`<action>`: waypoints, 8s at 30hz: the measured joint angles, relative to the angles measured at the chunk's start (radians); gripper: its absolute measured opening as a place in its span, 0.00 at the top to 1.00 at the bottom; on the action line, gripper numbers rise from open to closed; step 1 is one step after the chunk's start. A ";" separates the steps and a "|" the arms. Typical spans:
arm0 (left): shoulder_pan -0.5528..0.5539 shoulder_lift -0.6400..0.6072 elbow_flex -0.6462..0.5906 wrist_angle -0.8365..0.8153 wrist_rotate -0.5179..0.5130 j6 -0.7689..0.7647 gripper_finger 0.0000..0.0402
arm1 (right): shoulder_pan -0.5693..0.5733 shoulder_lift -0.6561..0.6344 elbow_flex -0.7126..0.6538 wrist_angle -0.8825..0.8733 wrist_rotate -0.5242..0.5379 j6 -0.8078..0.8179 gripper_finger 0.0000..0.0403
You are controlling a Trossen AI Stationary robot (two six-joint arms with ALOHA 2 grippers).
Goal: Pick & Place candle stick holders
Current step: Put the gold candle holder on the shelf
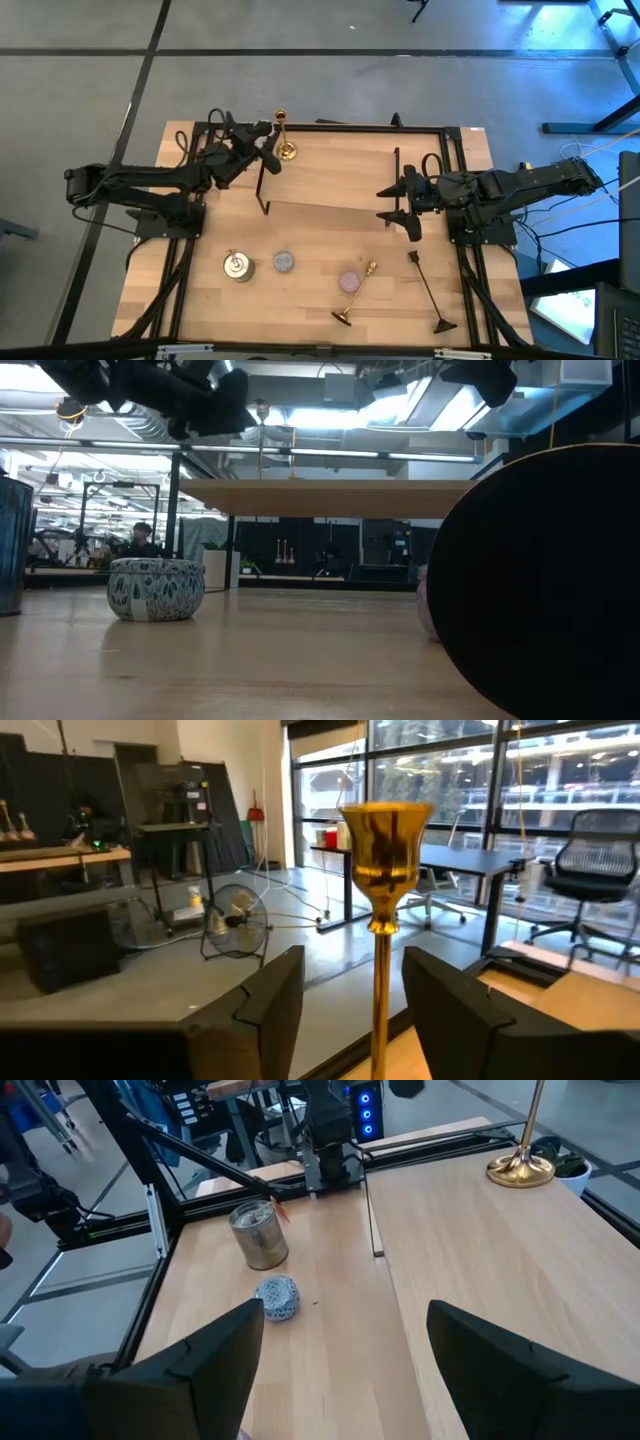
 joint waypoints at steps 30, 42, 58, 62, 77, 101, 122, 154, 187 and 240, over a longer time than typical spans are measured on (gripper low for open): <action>-0.636 -0.065 0.000 -0.350 -0.019 -0.161 1.00 | 0.199 0.317 0.140 -0.356 0.143 0.169 0.98; -0.633 -0.060 0.000 -0.345 -0.014 -0.168 1.00 | 0.163 0.340 0.139 -0.581 0.195 0.387 0.99; -0.633 -0.060 0.000 -0.346 -0.013 -0.165 1.00 | 0.069 0.380 0.139 -0.640 0.271 0.411 0.99; -0.633 -0.060 0.000 -0.347 -0.014 -0.164 0.99 | 0.061 0.379 0.139 -0.637 0.271 0.411 0.99; -0.633 -0.060 0.000 -0.305 0.318 -0.158 1.00 | 0.224 0.378 0.185 -0.189 -0.066 0.105 0.99; -0.736 -0.045 0.001 -0.288 0.382 -0.162 0.99 | 0.440 0.643 0.159 -0.055 -0.071 1.291 0.60; -0.894 0.026 0.001 -0.293 0.328 0.122 1.00 | 0.447 0.870 0.160 0.144 -0.054 1.913 0.46; -0.972 0.019 0.000 -0.477 0.426 0.045 0.99 | 0.373 0.938 0.162 0.055 -0.075 2.008 0.59; -0.965 -0.045 0.000 -0.451 0.289 0.105 0.99 | 0.448 0.948 1.182 -1.267 1.194 1.200 0.96; -0.514 0.035 0.083 0.313 0.461 0.119 1.00 | 0.126 0.513 0.473 -0.220 1.058 -0.035 0.96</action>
